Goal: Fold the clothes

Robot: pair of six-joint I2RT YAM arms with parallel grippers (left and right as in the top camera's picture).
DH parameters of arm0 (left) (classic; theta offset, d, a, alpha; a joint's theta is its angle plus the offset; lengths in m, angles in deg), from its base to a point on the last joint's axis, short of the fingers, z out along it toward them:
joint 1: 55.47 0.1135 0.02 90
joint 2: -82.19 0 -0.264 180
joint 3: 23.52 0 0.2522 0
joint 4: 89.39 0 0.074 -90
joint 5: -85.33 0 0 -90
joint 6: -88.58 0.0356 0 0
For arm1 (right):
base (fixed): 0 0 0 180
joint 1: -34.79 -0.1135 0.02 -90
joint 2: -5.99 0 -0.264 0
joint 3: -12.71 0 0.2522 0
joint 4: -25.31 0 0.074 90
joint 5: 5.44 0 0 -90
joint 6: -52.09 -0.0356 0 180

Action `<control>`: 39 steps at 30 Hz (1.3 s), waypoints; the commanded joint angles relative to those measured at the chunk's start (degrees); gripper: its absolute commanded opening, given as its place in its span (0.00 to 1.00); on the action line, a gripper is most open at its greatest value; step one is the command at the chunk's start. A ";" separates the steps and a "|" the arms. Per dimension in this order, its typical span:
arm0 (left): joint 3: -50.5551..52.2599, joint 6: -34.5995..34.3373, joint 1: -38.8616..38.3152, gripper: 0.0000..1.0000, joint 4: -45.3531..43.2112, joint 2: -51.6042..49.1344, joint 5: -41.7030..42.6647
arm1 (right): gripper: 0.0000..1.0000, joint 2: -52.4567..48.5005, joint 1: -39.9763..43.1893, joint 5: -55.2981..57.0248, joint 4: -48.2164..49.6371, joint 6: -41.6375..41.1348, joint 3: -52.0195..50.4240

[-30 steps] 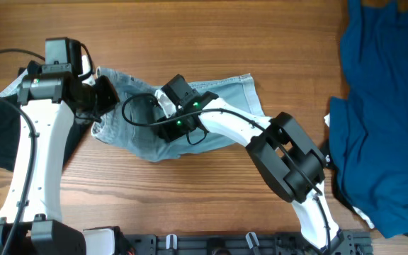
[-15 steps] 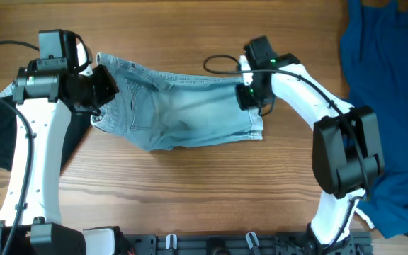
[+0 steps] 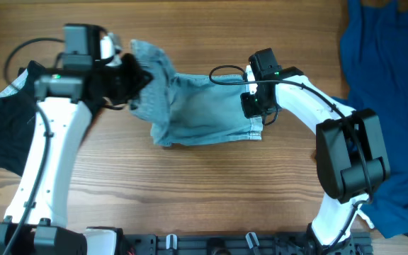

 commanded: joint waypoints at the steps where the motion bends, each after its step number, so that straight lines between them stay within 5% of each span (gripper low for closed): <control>1: -1.86 -6.93 -5.90 0.04 -3.67 -3.43 2.19 | 0.10 -2.80 -0.24 0.98 -0.81 0.96 -3.08; 16: -1.86 -10.60 -18.69 0.04 -14.03 -11.52 -4.72 | 0.10 -2.80 -0.24 -0.52 -1.14 0.98 -3.08; 22: -1.86 -10.58 -18.69 0.16 -13.99 -11.82 -4.70 | 0.10 -2.78 -0.24 -0.24 -1.75 -0.96 -2.99; 25: -1.86 -10.58 -19.08 0.45 -14.01 -11.87 -4.68 | 0.11 -2.62 -0.13 1.36 -3.19 -2.03 -2.29; 27: -1.86 -10.56 -19.61 0.56 -13.99 -11.87 -4.68 | 0.09 -2.16 0.00 2.58 -5.05 -2.69 -0.81; 29: -1.86 -10.56 -19.93 0.56 -13.99 -11.87 -4.70 | 0.04 -1.29 0.17 6.91 -9.20 -8.04 2.36; 33: -1.86 -9.92 -19.21 0.56 -12.50 -11.87 -5.16 | 0.06 2.08 0.37 7.74 -11.80 -6.08 5.29; 36: -1.86 -9.88 -17.07 0.57 -8.52 -11.87 -9.22 | 0.13 6.97 1.57 8.02 -16.90 -5.79 10.01; 39: -1.86 -6.91 -15.54 0.58 -6.82 -11.87 -14.25 | 0.27 10.25 2.08 -4.37 -21.59 1.42 13.66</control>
